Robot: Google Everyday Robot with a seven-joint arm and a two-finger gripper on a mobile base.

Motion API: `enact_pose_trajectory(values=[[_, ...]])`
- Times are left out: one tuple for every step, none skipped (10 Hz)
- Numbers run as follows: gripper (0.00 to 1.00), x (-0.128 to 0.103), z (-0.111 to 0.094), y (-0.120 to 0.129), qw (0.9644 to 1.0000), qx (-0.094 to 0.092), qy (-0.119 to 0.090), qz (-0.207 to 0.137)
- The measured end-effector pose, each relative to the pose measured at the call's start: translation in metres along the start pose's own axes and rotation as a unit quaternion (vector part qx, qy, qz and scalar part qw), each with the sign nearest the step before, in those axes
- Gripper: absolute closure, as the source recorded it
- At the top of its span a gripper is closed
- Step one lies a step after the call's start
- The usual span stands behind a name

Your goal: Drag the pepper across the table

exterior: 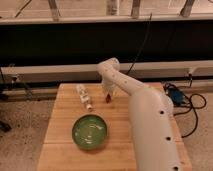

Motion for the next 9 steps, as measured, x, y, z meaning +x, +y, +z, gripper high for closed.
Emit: enact_pose_trajectory(values=[[1.0,0.0,-0.001,0.001,0.9999,0.007,-0.007,-0.001],[1.0,0.0,-0.003,0.007,0.9999,0.008,-0.008,0.003],[1.0,0.001,-0.004,0.014,0.9999,0.007,0.0,0.009],[1.0,0.002,-0.005,0.019,0.9999,0.007,0.004,0.013],[1.0,0.001,-0.005,0.021,0.9999,0.008,0.005,0.013],[1.0,-0.001,-0.006,0.019,0.9999,0.011,0.004,0.013],[1.0,-0.002,-0.006,0.022,0.9998,0.013,0.002,0.015],[1.0,0.001,-0.008,0.032,0.9997,0.014,0.003,0.021],[1.0,0.004,-0.008,0.04,0.9995,0.016,0.004,0.026]])
